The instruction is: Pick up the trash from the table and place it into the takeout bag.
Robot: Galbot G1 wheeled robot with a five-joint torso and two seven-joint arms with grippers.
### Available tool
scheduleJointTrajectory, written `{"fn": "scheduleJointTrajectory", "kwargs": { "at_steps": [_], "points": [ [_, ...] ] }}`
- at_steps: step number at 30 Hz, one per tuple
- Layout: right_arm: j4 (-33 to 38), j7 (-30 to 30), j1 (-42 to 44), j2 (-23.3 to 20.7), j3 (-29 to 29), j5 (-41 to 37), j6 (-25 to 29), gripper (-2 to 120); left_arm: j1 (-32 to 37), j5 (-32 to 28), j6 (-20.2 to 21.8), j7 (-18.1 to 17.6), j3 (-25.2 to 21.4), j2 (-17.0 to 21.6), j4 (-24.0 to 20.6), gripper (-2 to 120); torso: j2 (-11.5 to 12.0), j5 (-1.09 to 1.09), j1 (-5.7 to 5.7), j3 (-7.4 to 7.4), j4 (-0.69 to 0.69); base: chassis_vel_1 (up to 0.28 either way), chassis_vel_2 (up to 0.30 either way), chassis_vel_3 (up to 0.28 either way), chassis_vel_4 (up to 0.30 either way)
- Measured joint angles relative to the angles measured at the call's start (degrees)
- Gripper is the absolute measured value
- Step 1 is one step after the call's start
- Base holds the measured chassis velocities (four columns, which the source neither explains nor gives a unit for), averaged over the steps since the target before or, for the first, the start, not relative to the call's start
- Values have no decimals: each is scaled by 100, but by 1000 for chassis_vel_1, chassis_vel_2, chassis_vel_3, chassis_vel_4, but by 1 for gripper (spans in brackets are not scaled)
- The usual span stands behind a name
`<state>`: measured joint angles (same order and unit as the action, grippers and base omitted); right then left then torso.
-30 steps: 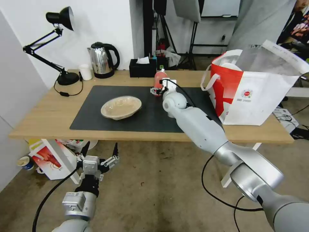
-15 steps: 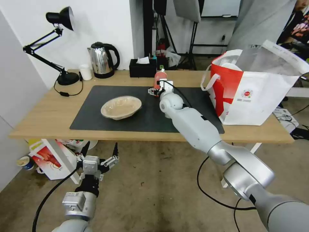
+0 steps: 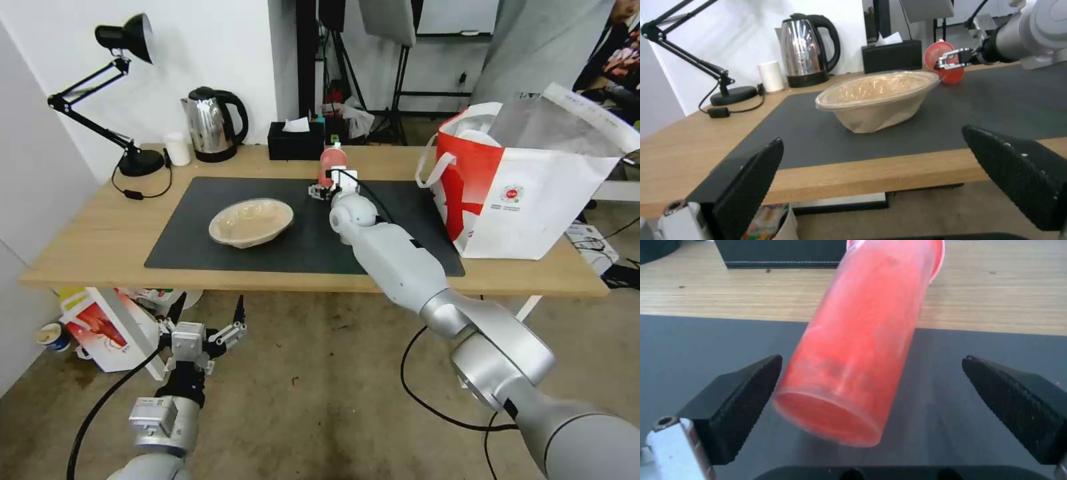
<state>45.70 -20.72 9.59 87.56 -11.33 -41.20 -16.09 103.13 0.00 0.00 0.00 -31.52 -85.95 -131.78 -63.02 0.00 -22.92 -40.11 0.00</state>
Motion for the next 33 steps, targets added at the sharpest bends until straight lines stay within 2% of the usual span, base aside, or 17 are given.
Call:
{"fn": "scheduleJointTrajectory", "kwargs": {
  "at_steps": [27,33],
  "points": [
    [-403,293,3,239,194,353,137,100,0,0,0,0,0,0,0,100,0,0,0,0,1,0,0,0,0],
    [-584,498,-50,243,354,370,160,85,0,0,0,0,0,0,0,100,0,0,0,0,-1,0,0,0,0]
  ]
}}
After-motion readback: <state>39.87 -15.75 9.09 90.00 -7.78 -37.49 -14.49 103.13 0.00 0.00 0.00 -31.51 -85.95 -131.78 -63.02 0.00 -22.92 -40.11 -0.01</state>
